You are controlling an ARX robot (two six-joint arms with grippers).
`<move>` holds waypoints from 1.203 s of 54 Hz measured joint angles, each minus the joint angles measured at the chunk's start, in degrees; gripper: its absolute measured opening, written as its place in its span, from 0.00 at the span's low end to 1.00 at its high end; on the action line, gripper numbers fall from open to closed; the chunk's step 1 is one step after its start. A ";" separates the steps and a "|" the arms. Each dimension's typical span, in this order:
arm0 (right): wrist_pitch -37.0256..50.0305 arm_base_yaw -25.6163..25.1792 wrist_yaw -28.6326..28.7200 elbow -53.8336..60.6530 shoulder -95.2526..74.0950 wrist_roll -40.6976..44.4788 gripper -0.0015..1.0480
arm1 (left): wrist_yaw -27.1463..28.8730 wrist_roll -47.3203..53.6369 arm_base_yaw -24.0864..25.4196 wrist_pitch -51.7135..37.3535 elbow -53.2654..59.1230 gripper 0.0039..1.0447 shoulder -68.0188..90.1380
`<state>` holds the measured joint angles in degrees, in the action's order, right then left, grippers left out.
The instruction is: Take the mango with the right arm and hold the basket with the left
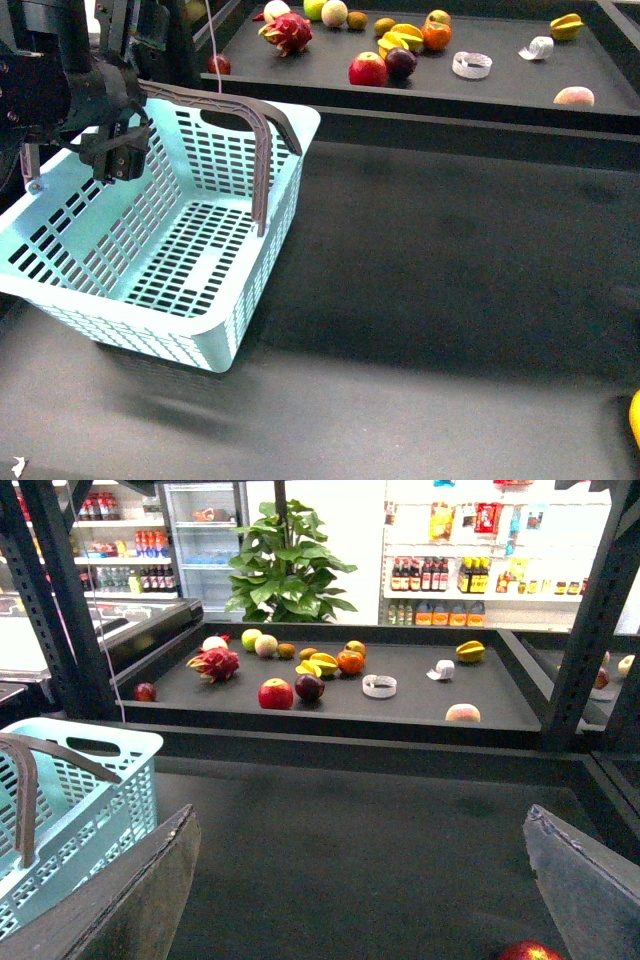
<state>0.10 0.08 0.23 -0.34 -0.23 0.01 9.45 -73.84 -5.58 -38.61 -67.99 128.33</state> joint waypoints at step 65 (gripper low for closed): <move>0.00 0.00 0.00 0.00 0.00 0.00 0.92 | -1.90 -3.26 4.85 8.00 -9.31 0.06 2.45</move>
<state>0.10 0.08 0.23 -0.34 -0.23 0.01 7.55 -77.10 -0.73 -30.61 -77.30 130.78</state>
